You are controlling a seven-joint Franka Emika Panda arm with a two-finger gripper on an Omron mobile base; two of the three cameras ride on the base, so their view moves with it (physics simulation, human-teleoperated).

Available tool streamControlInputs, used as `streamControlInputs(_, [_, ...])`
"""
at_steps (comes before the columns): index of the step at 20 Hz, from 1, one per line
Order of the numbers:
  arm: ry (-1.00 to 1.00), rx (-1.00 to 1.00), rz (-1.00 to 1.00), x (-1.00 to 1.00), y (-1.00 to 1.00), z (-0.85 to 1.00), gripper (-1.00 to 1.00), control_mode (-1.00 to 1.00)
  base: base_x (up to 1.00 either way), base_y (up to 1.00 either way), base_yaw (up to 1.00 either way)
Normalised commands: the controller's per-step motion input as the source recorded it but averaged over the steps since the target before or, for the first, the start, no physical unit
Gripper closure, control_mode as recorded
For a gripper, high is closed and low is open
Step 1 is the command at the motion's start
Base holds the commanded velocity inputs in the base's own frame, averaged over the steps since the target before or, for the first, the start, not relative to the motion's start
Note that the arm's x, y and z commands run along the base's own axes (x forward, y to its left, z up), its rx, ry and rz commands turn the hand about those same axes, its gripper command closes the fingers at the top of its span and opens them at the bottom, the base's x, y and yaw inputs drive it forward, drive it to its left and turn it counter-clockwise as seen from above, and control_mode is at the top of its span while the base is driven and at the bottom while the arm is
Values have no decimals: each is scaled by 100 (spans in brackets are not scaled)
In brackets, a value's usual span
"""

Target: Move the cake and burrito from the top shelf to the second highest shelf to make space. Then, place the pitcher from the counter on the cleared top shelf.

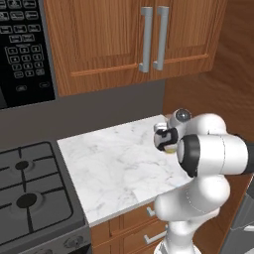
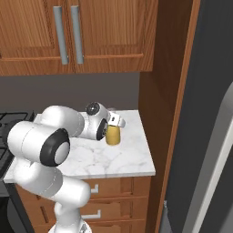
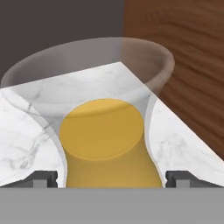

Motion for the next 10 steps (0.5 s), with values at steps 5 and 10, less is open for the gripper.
streamControlInputs(5, [0,0,0,10,-2,0,100,-100,0,0,0])
streamControlInputs(10, [0,0,3,-18,0,3,100,-100,0,0,0])
